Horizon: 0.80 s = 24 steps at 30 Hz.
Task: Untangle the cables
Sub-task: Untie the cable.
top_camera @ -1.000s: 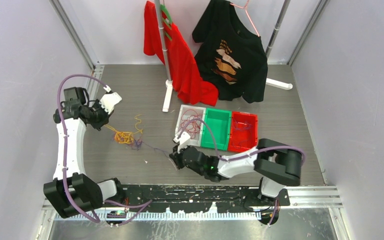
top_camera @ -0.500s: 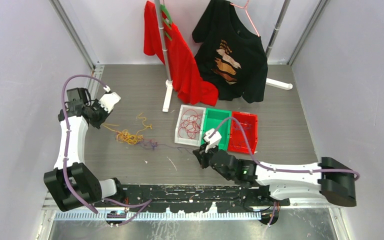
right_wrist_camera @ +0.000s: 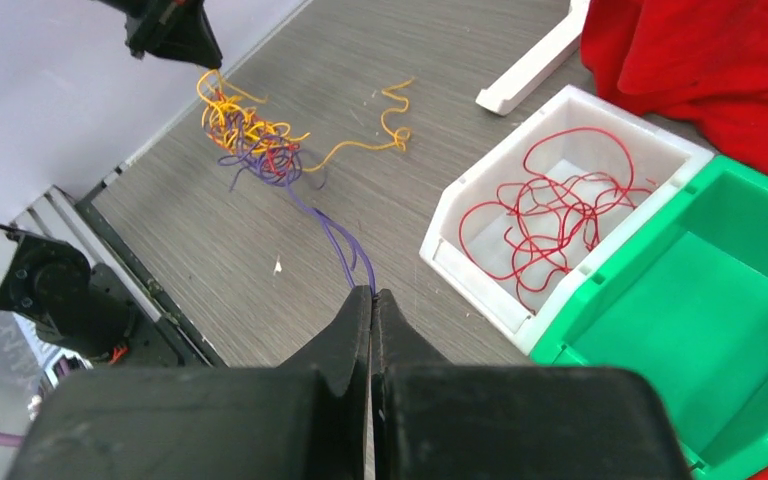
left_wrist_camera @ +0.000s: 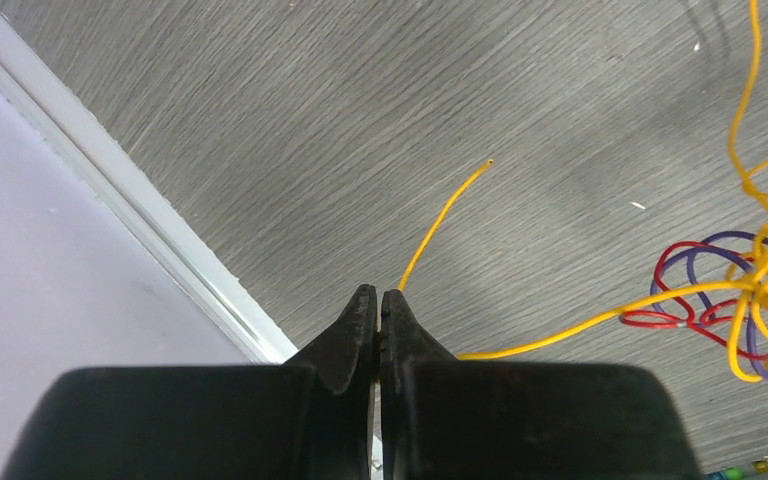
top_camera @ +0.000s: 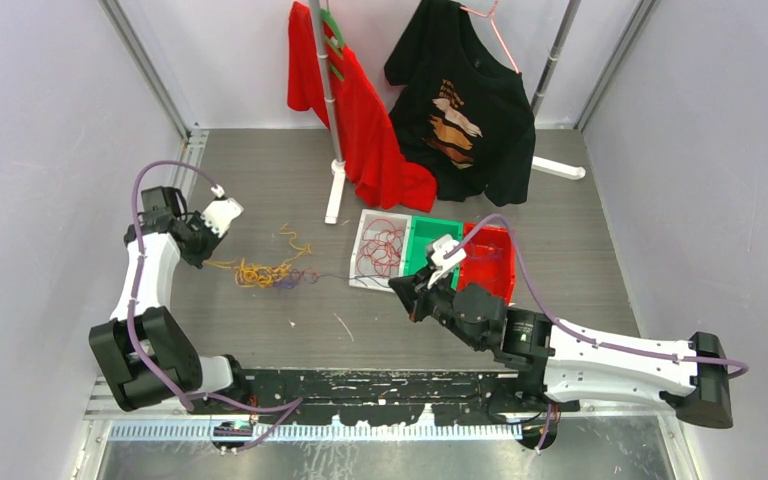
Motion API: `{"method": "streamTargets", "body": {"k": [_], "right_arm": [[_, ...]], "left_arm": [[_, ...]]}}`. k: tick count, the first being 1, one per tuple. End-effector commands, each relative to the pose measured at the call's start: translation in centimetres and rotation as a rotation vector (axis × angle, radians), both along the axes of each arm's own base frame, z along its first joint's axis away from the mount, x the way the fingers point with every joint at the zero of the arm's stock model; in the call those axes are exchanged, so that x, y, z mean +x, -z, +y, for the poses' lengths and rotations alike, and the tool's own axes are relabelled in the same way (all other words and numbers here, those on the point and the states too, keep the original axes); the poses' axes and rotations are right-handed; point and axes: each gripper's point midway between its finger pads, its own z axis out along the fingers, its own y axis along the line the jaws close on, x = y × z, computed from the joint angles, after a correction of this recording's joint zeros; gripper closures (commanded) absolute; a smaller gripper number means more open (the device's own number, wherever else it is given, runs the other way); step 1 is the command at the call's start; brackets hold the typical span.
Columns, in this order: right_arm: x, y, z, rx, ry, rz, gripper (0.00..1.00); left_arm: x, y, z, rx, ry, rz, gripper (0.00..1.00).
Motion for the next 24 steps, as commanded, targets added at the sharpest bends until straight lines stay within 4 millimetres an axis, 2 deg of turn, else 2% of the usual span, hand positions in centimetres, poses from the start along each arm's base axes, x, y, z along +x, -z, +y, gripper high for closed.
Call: {"method": "streamTargets", "body": {"k": [1, 4, 5, 6, 7, 8, 9, 10, 13, 17, 20, 24], "right_arm": [[-1.0, 1.0, 1.6, -0.048, -0.087, 0.024, 0.99], [-1.8, 3.8, 3.9, -0.068, -0.149, 0.103, 0.99], [-1.8, 5.5, 4.5, -0.098, -0.152, 0.131, 0.99], [-1.9, 6.0, 4.9, -0.104, -0.16, 0.138, 0.99], [-1.8, 6.8, 5.4, -0.118, -0.167, 0.139, 0.97], [-1.9, 7.7, 6.0, -0.142, -0.187, 0.143, 0.87], [-1.9, 7.8, 6.7, -0.147, -0.202, 0.139, 0.74], [-1.6, 7.0, 7.6, -0.137, -0.211, 0.12, 0.65], [-0.7, 4.4, 10.5, -0.113, -0.25, 0.053, 0.52], [1.6, 1.9, 14.2, -0.047, -0.281, 0.034, 0.33], [3.8, 0.9, 16.3, 0.004, -0.282, 0.025, 0.29], [7.0, 2.1, 18.7, -0.011, -0.262, 0.028, 0.28]], "left_arm": [[0.7, -1.9, 0.1, -0.054, 0.002, -0.056, 1.0], [0.3, -4.3, -1.9, -0.169, 0.003, -0.074, 1.0], [0.3, -5.2, -2.7, -0.212, 0.007, -0.08, 1.0], [0.1, -6.1, -3.6, -0.259, 0.021, -0.078, 1.0], [-0.5, -7.7, -4.7, -0.292, 0.045, -0.102, 1.0], [-1.0, -8.6, -5.7, -0.338, 0.069, -0.104, 1.0], [-1.4, -9.5, -6.7, -0.382, 0.088, -0.104, 1.0], [-1.9, -10.1, -7.6, -0.422, 0.103, -0.103, 1.0], [-2.9, -11.5, -9.5, -0.522, 0.124, -0.091, 1.0], [-4.2, -11.2, -10.6, -0.586, 0.129, -0.03, 1.0], [-5.0, -10.9, -11.0, -0.588, 0.158, -0.015, 1.0], [-4.3, -10.8, -10.2, -0.54, 0.127, -0.074, 1.0]]}}
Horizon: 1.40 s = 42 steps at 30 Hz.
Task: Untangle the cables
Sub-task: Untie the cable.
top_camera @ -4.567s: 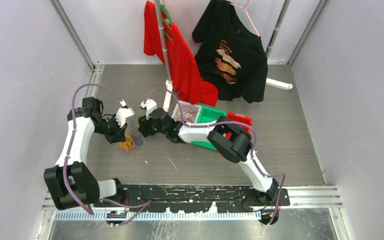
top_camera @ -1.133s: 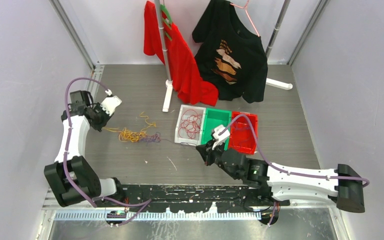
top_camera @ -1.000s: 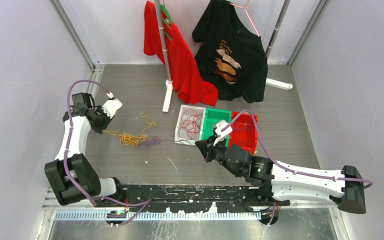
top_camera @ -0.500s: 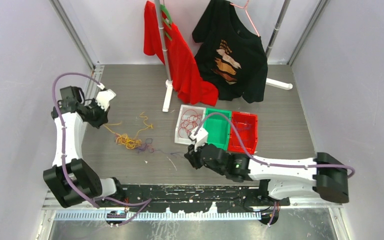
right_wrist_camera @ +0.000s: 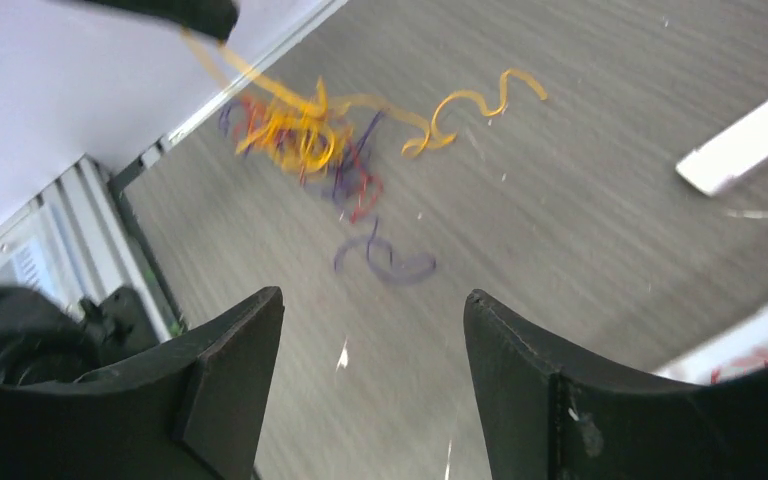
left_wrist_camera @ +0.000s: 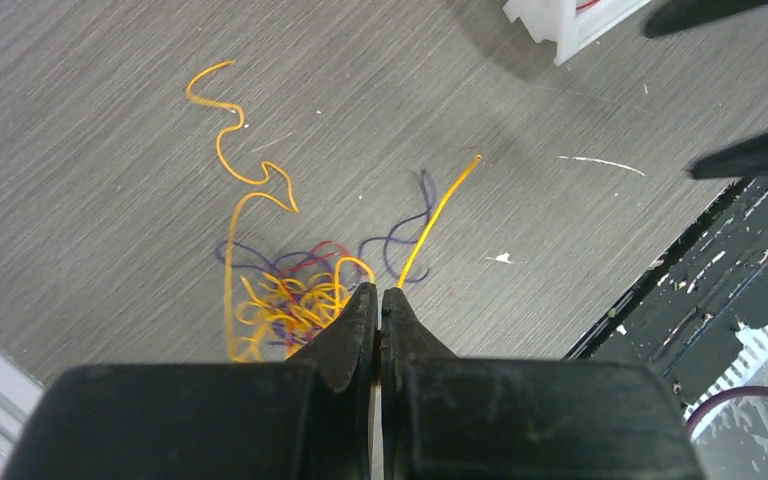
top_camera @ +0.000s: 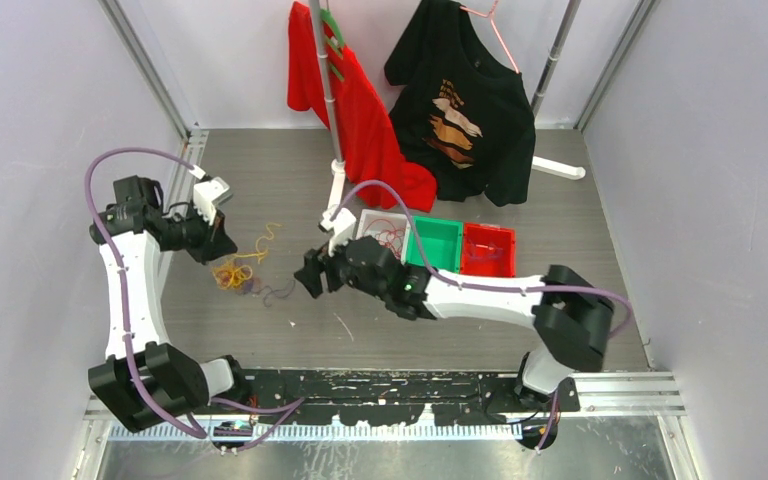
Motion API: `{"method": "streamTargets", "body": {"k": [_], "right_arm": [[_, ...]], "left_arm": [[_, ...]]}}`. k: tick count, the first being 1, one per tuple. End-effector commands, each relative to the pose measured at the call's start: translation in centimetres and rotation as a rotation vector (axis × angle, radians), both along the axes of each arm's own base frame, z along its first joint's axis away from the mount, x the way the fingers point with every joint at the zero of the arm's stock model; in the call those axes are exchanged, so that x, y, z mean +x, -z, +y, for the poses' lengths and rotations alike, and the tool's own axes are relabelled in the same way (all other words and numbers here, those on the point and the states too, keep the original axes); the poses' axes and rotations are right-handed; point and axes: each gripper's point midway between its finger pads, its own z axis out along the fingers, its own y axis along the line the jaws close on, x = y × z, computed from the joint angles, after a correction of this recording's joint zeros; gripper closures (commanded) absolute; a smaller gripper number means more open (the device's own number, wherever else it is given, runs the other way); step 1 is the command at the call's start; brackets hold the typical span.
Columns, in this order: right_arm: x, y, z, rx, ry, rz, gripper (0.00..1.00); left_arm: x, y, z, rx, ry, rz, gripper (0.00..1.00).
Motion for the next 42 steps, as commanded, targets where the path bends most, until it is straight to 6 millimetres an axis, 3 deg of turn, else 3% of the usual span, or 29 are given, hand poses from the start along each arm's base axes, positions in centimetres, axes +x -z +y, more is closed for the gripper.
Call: {"method": "streamTargets", "body": {"k": [1, 5, 9, 15, 21, 26, 27, 28, 30, 33, 37, 39, 42], "right_arm": [[3.5, -1.7, 3.2, 0.071, -0.003, -0.051, 0.3], [6.9, 1.5, 4.8, 0.019, 0.051, -0.039, 0.34], [8.4, 3.8, 7.7, -0.046, 0.008, -0.037, 0.34], [9.5, 6.7, 11.7, -0.047, -0.02, 0.005, 0.33], [9.6, 9.1, 14.9, -0.081, -0.046, 0.015, 0.32], [9.1, 11.9, 16.6, -0.166, -0.067, -0.003, 0.33], [9.3, 11.9, 16.8, -0.181, -0.055, -0.007, 0.35], [9.6, 13.4, 16.6, -0.218, -0.039, 0.003, 0.39], [10.3, 14.3, 16.6, -0.245, -0.007, 0.001, 0.47], [10.6, 14.9, 16.8, -0.242, 0.005, -0.003, 0.7], [11.0, 14.0, 17.1, -0.238, -0.011, -0.017, 0.97], [11.4, 11.4, 17.3, -0.182, -0.02, -0.024, 0.99], [11.4, 5.6, 17.3, -0.042, -0.049, -0.026, 0.99]], "left_arm": [[0.5, -0.7, 0.3, 0.009, -0.05, -0.071, 1.0], [3.1, 0.9, 4.4, 0.169, -0.226, -0.131, 0.99], [2.7, 3.6, 5.7, 0.227, -0.239, -0.074, 0.93], [1.6, 5.7, 6.5, 0.17, -0.258, 0.037, 0.73], [0.9, 6.5, 9.4, 0.179, -0.312, 0.06, 0.68], [-0.4, 7.6, 9.7, 0.169, -0.277, 0.088, 0.54], [-0.6, 7.9, 9.6, 0.168, -0.269, 0.094, 0.53], [-0.8, 8.2, 9.4, 0.165, -0.264, 0.101, 0.52], [-1.4, 8.7, 8.9, 0.155, -0.242, 0.113, 0.5], [-2.3, 9.1, 7.6, 0.107, -0.207, 0.137, 0.44], [-2.3, 9.1, 6.7, 0.05, -0.207, 0.137, 0.38], [-1.9, 8.7, 6.4, 0.021, -0.216, 0.128, 0.32], [-1.4, 7.4, 5.6, -0.041, -0.222, 0.114, 0.3]]}}
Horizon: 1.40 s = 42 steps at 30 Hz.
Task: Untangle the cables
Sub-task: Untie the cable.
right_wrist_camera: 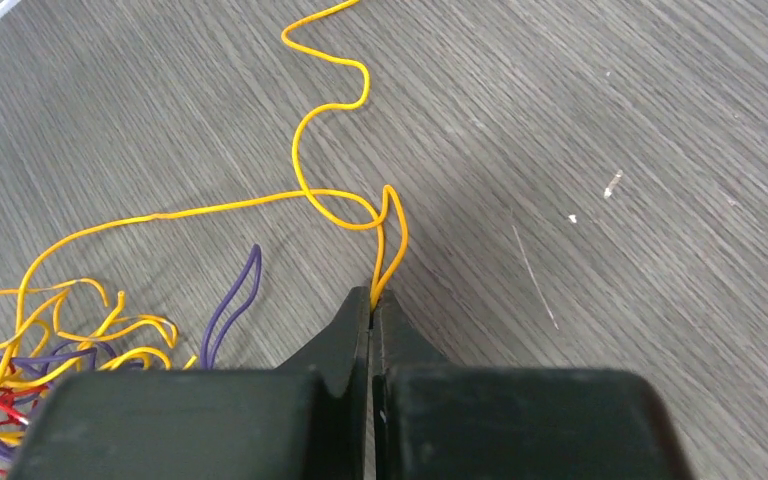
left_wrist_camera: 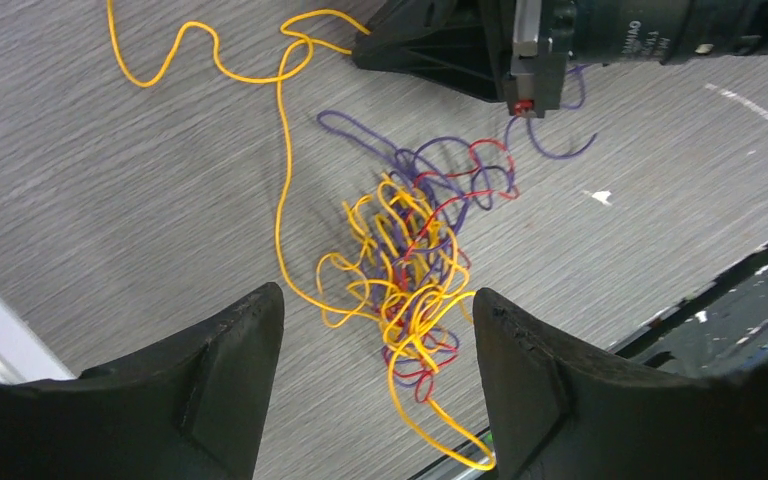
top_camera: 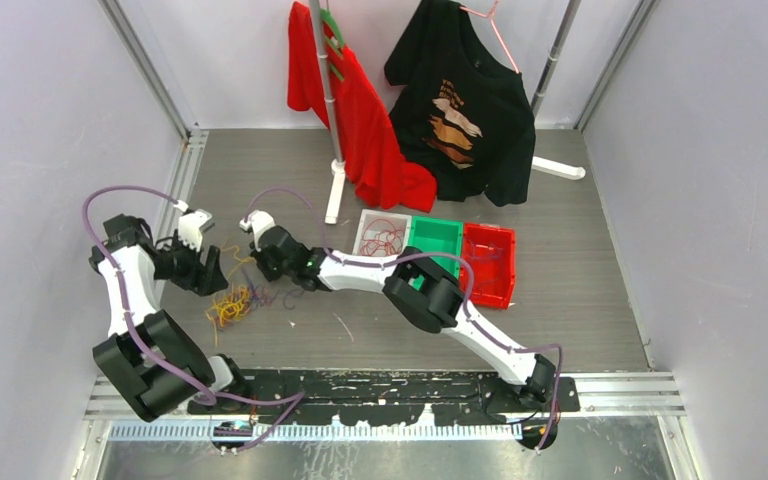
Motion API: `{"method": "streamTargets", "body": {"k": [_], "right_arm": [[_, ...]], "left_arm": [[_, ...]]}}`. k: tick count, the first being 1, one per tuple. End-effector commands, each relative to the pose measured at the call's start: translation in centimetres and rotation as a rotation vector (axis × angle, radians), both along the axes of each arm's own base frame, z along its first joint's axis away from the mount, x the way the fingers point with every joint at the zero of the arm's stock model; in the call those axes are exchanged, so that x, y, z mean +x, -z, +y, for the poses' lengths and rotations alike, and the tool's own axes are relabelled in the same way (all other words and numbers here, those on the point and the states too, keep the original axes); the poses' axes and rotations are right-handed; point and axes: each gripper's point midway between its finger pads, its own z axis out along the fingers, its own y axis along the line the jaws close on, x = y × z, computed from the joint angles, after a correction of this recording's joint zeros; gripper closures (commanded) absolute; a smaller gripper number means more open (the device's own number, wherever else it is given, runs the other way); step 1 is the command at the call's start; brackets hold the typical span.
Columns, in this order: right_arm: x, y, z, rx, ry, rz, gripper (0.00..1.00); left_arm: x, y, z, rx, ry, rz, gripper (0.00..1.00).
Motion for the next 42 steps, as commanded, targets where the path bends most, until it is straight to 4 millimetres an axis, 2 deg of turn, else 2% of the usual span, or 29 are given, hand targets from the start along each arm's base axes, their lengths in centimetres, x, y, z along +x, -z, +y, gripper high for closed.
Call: {"method": "streamTargets", "body": {"k": [1, 4, 6, 7, 11, 14, 19, 23, 30, 34, 37, 42], "right_arm": [[0.9, -12.8, 0.7, 0.272, -0.04, -0.039, 0.99], [-0.3, -18.3, 0.2, 0.42, -0.094, -0.01, 0.99], [-1.3, -22.5, -0.7, 0.489, -0.124, -0.021, 0.99], [-1.7, -23.9, -1.1, 0.512, -0.136, -0.028, 0.99], [-2.8, -28.5, -3.3, 0.598, -0.149, -0.045, 0.99], [-3.9, -30.6, -4.5, 0.649, -0.169, -0.053, 0.99], [-4.9, -32.6, -6.4, 0.675, -0.174, -0.072, 0.99], [-5.6, -34.0, -7.9, 0.697, -0.179, -0.081, 0.99], [-7.2, -36.6, -9.3, 0.745, -0.22, -0.083, 0.99], [-8.1, -38.5, -10.1, 0.786, -0.242, -0.081, 0.99], [-8.8, -39.6, -10.4, 0.814, -0.261, -0.079, 0.99], [-9.1, -39.9, -10.9, 0.822, -0.264, -0.08, 0.99]], "left_arm": [[1.1, -2.8, -1.8, -0.126, -0.002, -0.074, 0.3], [1.4, -5.0, -2.9, -0.187, 0.01, -0.119, 0.29], [1.6, -6.5, -3.6, -0.221, 0.022, -0.153, 0.29], [1.6, -7.2, -3.8, -0.232, 0.028, -0.169, 0.29], [1.7, -9.1, -4.7, -0.262, 0.061, -0.226, 0.31], [1.4, -9.9, -5.4, -0.282, 0.098, -0.251, 0.33], [0.6, -11.2, -6.7, -0.335, 0.183, -0.276, 0.38], [0.9, -11.6, -7.3, -0.391, 0.212, -0.284, 0.41], [-0.2, -13.6, -11.7, -0.497, 0.388, -0.325, 0.32], [0.6, -14.0, -12.4, -0.488, 0.373, -0.363, 0.33], [0.9, -13.9, -12.7, -0.429, 0.383, -0.393, 0.42], [1.2, -14.6, -12.7, -0.42, 0.349, -0.41, 0.79]]}}
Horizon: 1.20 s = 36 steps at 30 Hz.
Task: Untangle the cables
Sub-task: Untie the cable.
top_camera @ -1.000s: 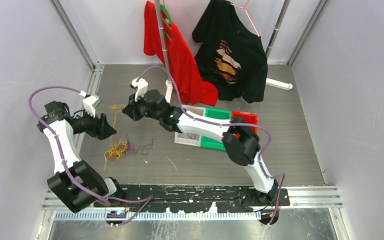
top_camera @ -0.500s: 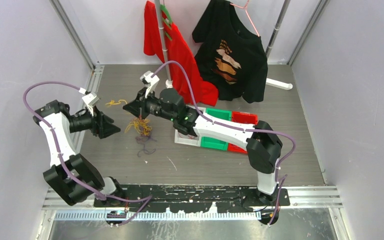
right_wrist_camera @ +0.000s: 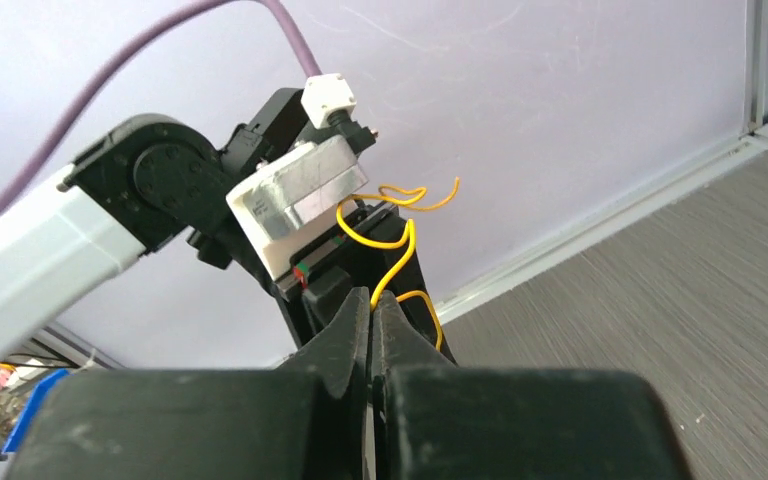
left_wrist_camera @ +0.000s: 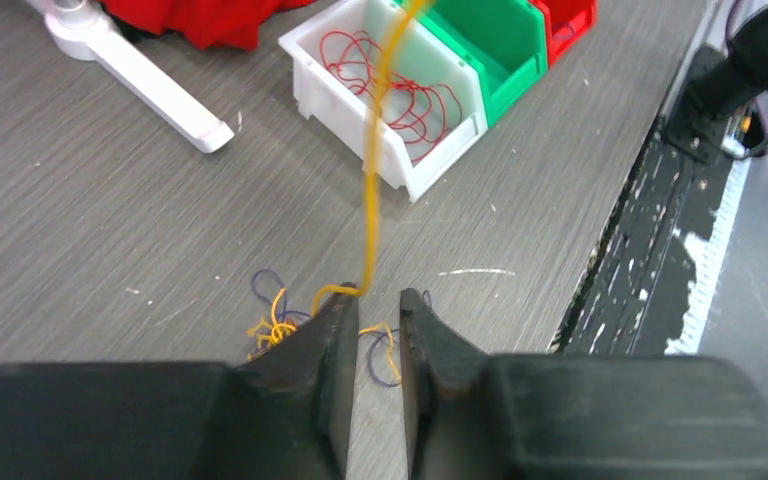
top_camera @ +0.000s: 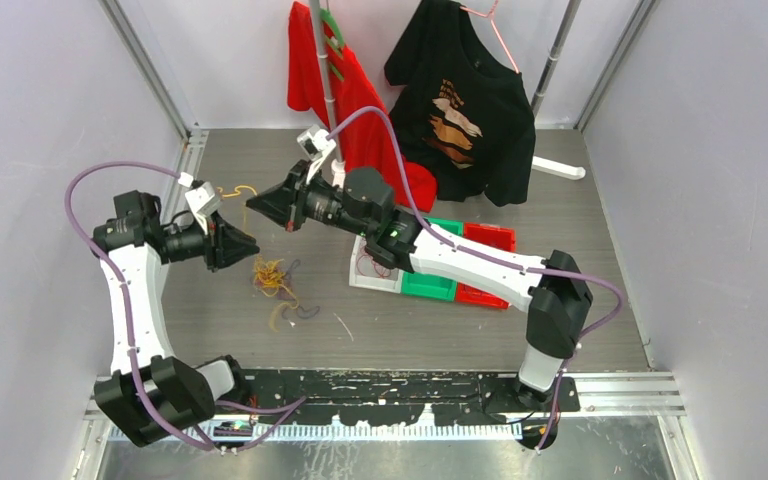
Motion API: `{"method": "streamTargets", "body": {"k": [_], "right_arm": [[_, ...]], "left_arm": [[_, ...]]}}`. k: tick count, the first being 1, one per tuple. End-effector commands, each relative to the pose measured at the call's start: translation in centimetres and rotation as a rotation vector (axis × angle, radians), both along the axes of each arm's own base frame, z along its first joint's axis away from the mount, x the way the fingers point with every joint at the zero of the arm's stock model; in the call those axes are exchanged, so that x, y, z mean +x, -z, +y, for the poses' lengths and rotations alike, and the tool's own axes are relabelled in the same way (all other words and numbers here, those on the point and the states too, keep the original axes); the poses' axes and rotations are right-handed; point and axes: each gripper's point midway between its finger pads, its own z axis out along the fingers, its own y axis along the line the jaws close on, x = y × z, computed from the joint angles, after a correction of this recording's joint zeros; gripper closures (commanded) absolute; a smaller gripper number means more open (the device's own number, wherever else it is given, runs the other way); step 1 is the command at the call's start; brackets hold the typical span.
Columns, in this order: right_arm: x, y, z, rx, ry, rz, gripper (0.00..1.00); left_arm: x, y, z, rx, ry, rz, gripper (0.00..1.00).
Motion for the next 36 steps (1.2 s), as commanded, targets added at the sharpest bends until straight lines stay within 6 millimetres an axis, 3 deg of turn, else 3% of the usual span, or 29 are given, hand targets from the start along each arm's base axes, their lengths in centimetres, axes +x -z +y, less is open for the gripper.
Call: {"method": "streamTargets", "body": {"k": [1, 5, 12, 13, 15, 16, 18, 20, 29, 36], "right_arm": [[-1.5, -4.7, -1.7, 0.112, -0.025, -0.051, 0.99], [-1.8, -4.5, -2.2, 0.117, -0.028, -0.044, 0.99], [-2.3, -4.3, -3.2, 0.13, -0.021, -0.052, 0.99], [-2.3, -4.4, -3.3, 0.134, -0.021, -0.052, 0.99], [-2.6, -4.9, -3.4, 0.142, -0.031, -0.054, 0.99], [-2.7, -5.3, -3.5, 0.148, -0.035, -0.057, 0.99], [-2.9, -5.9, -3.7, 0.155, -0.038, -0.059, 0.99], [-3.2, -6.4, -3.8, 0.162, -0.049, -0.059, 0.99], [-4.3, -7.5, -3.9, 0.198, -0.11, -0.038, 0.99], [-4.5, -7.2, -4.1, 0.19, -0.114, -0.038, 0.96]], "left_arm": [[1.2, -1.6, 0.0, -0.027, -0.034, -0.052, 0.88], [0.6, -2.7, -0.6, -0.065, -0.03, -0.05, 0.99], [-0.5, -4.8, -1.8, -0.144, -0.009, -0.051, 1.0], [-0.7, -4.6, -1.9, -0.139, -0.003, -0.05, 0.96], [-0.9, -3.6, -1.9, -0.115, 0.0, -0.05, 0.66], [-1.0, -3.0, -1.9, -0.106, 0.001, -0.046, 0.56], [-1.3, -1.9, -1.9, -0.09, 0.013, -0.046, 0.47], [-1.4, -1.2, -1.9, -0.085, 0.021, -0.035, 0.45], [-0.6, -2.2, -2.5, -0.154, 0.052, -0.01, 0.57], [-1.5, -3.0, -3.6, -0.188, 0.092, 0.001, 0.98]]}}
